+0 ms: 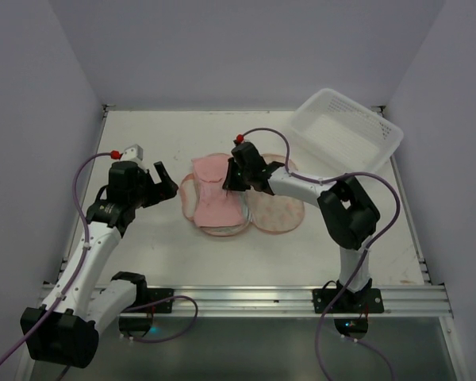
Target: Unzip the laundry bag and remove the bra
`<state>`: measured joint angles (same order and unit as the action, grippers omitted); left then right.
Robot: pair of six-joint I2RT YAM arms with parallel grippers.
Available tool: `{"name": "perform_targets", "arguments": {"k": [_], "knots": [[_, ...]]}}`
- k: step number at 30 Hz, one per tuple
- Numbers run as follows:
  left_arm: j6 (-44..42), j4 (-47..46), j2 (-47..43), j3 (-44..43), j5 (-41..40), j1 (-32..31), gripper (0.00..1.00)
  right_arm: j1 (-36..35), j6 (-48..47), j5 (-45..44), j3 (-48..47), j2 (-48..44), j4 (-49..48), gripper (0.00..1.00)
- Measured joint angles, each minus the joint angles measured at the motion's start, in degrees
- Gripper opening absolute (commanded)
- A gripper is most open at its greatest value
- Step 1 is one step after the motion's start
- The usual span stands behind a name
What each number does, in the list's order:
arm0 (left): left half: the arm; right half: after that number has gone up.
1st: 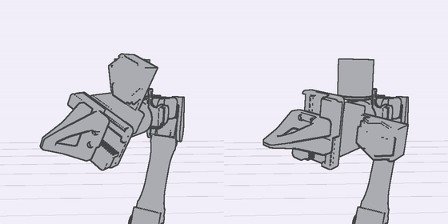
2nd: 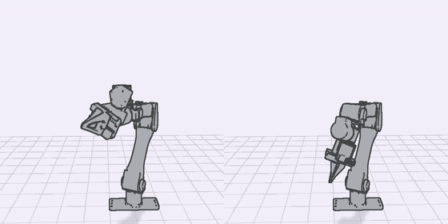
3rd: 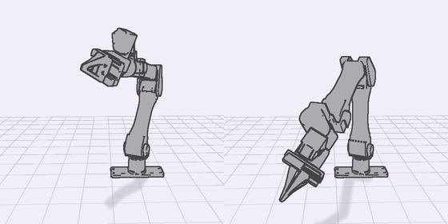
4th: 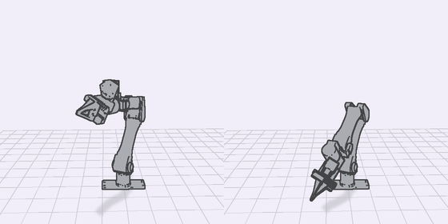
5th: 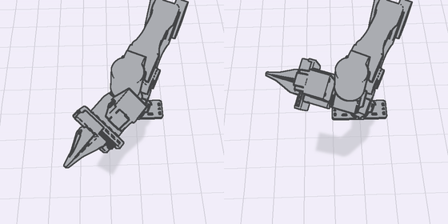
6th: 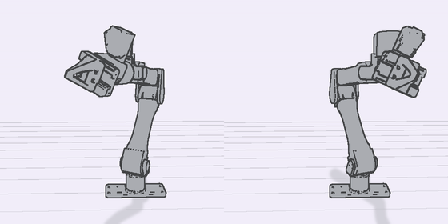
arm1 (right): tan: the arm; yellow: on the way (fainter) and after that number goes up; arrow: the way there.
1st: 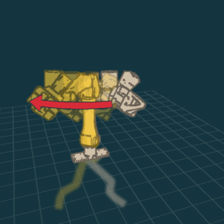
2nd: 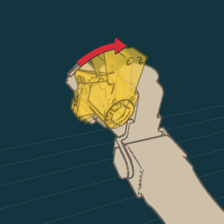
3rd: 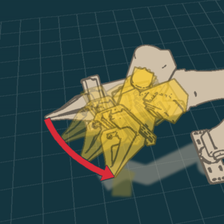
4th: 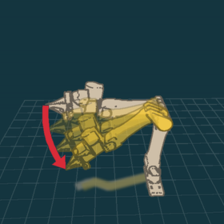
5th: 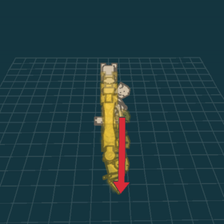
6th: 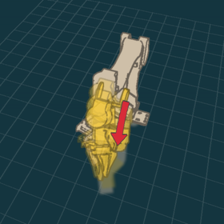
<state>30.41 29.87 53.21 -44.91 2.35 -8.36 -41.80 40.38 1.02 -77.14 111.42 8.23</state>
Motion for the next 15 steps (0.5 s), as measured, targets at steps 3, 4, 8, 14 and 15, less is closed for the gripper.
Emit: {"name": "perform_targets", "arguments": {"k": [3,4,8,14,15], "knots": [[-0.1,0.0,0.0,0.0,0.0,0.0,1.00,0.0,0.0,0.0,0.0,0.2,0.3,0.00],[-0.1,0.0,0.0,0.0,0.0,0.0,1.00,0.0,-0.1,0.0,0.0,0.2,0.3,0.00],[-0.1,0.0,0.0,0.0,0.0,0.0,1.00,-0.1,-0.6,0.2,0.2,-0.4,0.3,0.00],[-0.1,0.0,0.0,0.0,0.0,0.0,1.00,-0.2,-2.4,1.8,0.4,-8.6,1.9,0.00],[-0.1,0.0,-0.1,0.0,0.0,0.0,1.00,-0.2,-2.8,1.9,0.0,-10.7,2.3,0.00]]}}
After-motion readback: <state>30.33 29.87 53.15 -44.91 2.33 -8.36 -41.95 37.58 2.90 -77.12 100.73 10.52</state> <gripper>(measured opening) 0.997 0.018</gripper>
